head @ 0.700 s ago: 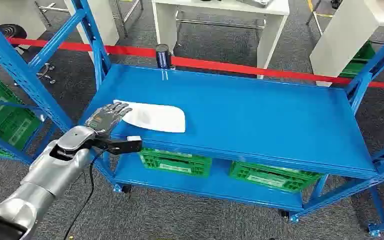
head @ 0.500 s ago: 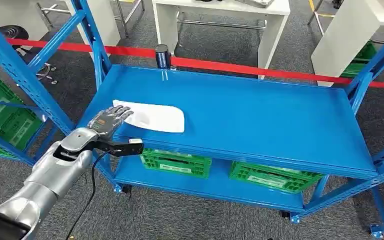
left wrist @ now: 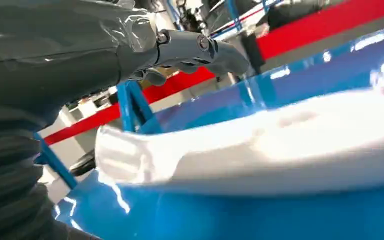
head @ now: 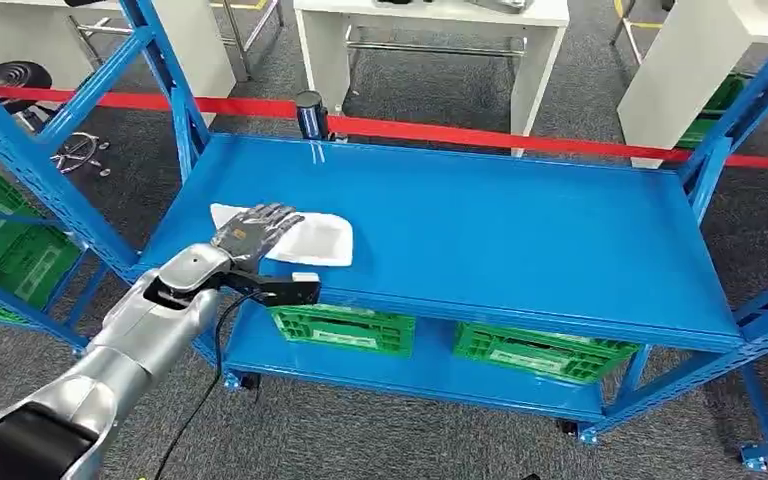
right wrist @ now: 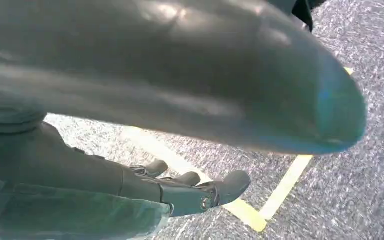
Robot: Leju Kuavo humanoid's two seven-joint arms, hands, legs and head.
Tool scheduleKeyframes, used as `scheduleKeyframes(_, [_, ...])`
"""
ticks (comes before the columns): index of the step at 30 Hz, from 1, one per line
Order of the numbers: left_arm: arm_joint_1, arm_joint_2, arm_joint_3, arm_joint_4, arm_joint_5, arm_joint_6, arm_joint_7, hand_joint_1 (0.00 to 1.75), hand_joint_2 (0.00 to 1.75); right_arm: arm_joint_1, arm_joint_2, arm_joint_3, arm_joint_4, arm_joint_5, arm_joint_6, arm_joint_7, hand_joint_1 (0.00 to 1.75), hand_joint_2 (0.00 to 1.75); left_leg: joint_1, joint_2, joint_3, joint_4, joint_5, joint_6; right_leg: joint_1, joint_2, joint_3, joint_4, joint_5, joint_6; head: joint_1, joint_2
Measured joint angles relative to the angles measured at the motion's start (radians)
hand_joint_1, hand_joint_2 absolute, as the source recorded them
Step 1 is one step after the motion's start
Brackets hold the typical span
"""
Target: Take the parts from the cabinet and place them on the table.
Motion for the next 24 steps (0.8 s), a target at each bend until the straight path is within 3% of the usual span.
scheduleKeyframes(1, [-0.007, -0.004, -0.002, 0.003, -0.001, 0.0, 0.0, 0.0, 1.75, -0.001, 0.001, 0.0, 0.0, -0.001, 0.0, 0.0, 0.0, 0.0, -0.005, 0.0, 0.007, -0.015, -0.001, 0.002, 0.006, 0.0, -0.008, 0.002, 0.0, 0.005, -0.001, 0.0])
scheduleKeyframes(3, [-0.008, -0.01, -0.005, 0.009, -0.001, 0.0, -0.003, 0.0, 1.75, 0.001, 0.001, 0.0, 0.0, -0.001, 0.0, 0.001, 0.0, 0.0, -0.008, 0.0, 0.001, -0.011, -0.002, 0.005, 0.002, 0.0, -0.011, -0.001, 0.004, 0.013, -0.001, 0.0])
scheduleKeyframes(4, [-0.01, -0.011, -0.006, 0.013, -0.004, 0.003, -0.006, 0.0, 1.75, 0.001, 0.002, 0.0, 0.0, -0.001, 0.0, 0.002, 0.0, 0.0, -0.009, 0.0, 0.002, -0.017, 0.002, 0.012, 0.002, 0.0, -0.009, -0.005, 0.006, 0.02, -0.002, 0.0])
scheduleKeyframes(5, [-0.012, -0.016, -0.006, 0.016, -0.005, 0.004, -0.009, 0.0, 1.75, 0.001, 0.003, 0.0, 0.0, -0.002, 0.0, 0.002, 0.0, 0.0, 0.003, 0.002, 0.01, -0.032, 0.012, 0.023, 0.001, -0.002, -0.018, 0.001, -0.001, 0.024, -0.001, 0.0])
scheduleKeyframes(6, [-0.018, -0.022, -0.007, 0.02, -0.008, 0.006, -0.01, 0.0, 1.75, 0.001, 0.003, 0.0, 0.0, -0.003, 0.0, 0.002, 0.0, 0.0, -0.001, 0.002, 0.011, -0.037, 0.014, 0.029, 0.002, -0.004, -0.029, 0.028, -0.017, 0.022, 0.0, 0.0])
scheduleKeyframes(8, [-0.028, -0.041, -0.011, 0.031, -0.008, 0.01, -0.016, 0.0, 1.75, 0.0, 0.002, 0.0, 0.0, -0.005, 0.0, 0.004, 0.0, 0.0, -0.003, 0.0, 0.009, -0.036, 0.016, 0.032, 0.0, -0.004, -0.104, 0.187, -0.086, 0.011, 0.003, 0.0])
scheduleKeyframes(10, [-0.028, -0.057, -0.015, 0.053, -0.011, 0.016, -0.023, 0.0, 1.75, 0.0, 0.003, -0.001, 0.0, -0.011, 0.003, 0.005, 0.0, 0.0, -0.005, 0.0, 0.009, -0.036, 0.016, 0.033, 0.0, -0.004, -0.174, 0.331, -0.125, 0.017, 0.004, 0.0])
scheduleKeyframes(11, [-0.028, -0.066, -0.018, 0.062, -0.011, 0.018, -0.028, 0.0, 1.75, 0.001, 0.003, -0.001, 0.0, -0.012, 0.005, 0.008, 0.0, 0.0, -0.005, 0.0, 0.009, -0.035, 0.015, 0.033, -0.001, -0.004, -0.175, 0.326, -0.116, 0.024, 0.003, 0.0])
scheduleKeyframes(12, [-0.029, -0.073, -0.021, 0.069, -0.011, 0.021, -0.032, 0.0, 1.75, 0.001, 0.004, -0.001, 0.0, -0.013, 0.006, 0.008, 0.0, 0.0, -0.005, 0.0, 0.009, -0.034, 0.015, 0.032, -0.003, -0.004, -0.151, 0.277, -0.092, 0.035, 0.004, 0.0])
scheduleKeyframes(13, [-0.031, -0.081, -0.024, 0.076, -0.011, 0.024, -0.038, 0.09, 1.75, 0.001, 0.004, -0.001, 0.0, -0.014, 0.006, 0.008, 0.0, 0.0, -0.004, -0.001, 0.009, -0.031, 0.014, 0.031, -0.004, -0.006, -0.104, 0.177, -0.051, 0.047, 0.004, 0.0])
scheduleKeyframes(14, [-0.034, -0.086, -0.027, 0.082, -0.011, 0.027, -0.043, 1.54, 1.75, 0.0, 0.004, -0.001, 0.0, -0.015, 0.006, 0.008, 0.0, 0.0, -0.004, -0.002, 0.009, -0.027, 0.012, 0.027, -0.006, -0.007, -0.058, 0.085, -0.019, 0.055, 0.004, 0.0])
scheduleKeyframes(15, [-0.039, -0.092, -0.028, 0.089, -0.01, 0.029, -0.05, 1.68, 1.75, -0.001, 0.004, -0.001, 0.0, -0.015, 0.005, 0.011, 0.0, 0.0, -0.005, -0.002, 0.005, -0.019, 0.007, 0.02, -0.007, -0.01, -0.022, 0.005, -0.003, 0.053, 0.005, 0.0])
scheduleKeyframes(16, [-0.043, -0.095, -0.029, 0.097, -0.009, 0.03, -0.056, 1.75, 1.75, -0.001, 0.006, -0.001, 0.0, -0.015, 0.002, 0.012, 0.0, 0.0, -0.012, -0.002, -0.002, -0.014, 0.004, 0.015, -0.001, -0.007, -0.016, 0.008, -0.001, 0.038, 0.006, 0.0])
scheduleKeyframes(17, [-0.045, -0.097, -0.031, 0.104, -0.009, 0.03, -0.061, 1.75, 1.75, -0.001, 0.006, -0.002, 0.0, -0.015, 0.0, 0.013, 0.0, 0.0, -0.012, -0.002, -0.003, -0.012, 0.003, 0.013, -0.002, -0.006, -0.019, 0.01, 0.001, 0.03, 0.003, 0.0])
scheduleKeyframes(19, [-0.045, -0.1, -0.033, 0.119, -0.003, 0.033, -0.07, 1.75, 1.75, 0.002, 0.008, -0.002, 0.0, -0.014, -0.001, 0.014, 0.0, 0.0, -0.009, -0.001, -0.001, -0.014, 0.006, 0.007, 0.005, -0.004, -0.019, 0.011, 0.001, 0.02, 0.004, 0.0])
scheduleKeyframes(21, [-0.045, -0.102, -0.034, 0.134, 0.003, 0.04, -0.079, 1.75, 1.75, 0.001, 0.014, -0.002, 0.0, -0.014, -0.002, 0.014, 0.0, 0.0, -0.005, -0.001, -0.012, 0.002, -0.01, -0.003, -0.006, -0.004, -0.015, 0.008, 0.004, 0.01, 0.004, 0.0])
scheduleKeyframes(22, [-0.046, -0.102, -0.034, 0.139, 0.005, 0.043, -0.082, 1.75, 1.75, 0.001, 0.013, -0.002, 0.0, -0.014, -0.003, 0.014, 0.0, 0.0, -0.004, 0.001, -0.023, 0.035, -0.033, -0.009, -0.006, -0.004, -0.014, 0.007, 0.003, 0.007, -0.002, 0.0])
scheduleKeyframes(24, [-0.046, -0.103, -0.034, 0.15, 0.006, 0.056, -0.087, 1.71, 1.75, 0.0, 0.015, -0.002, 0.0, -0.014, -0.003, 0.014, 0.0, 0.0, 0.002, 0.002, -0.105, 0.211, -0.115, -0.019, -0.004, -0.004, -0.013, 0.008, 0.002, 0.0, -0.002, 0.0])
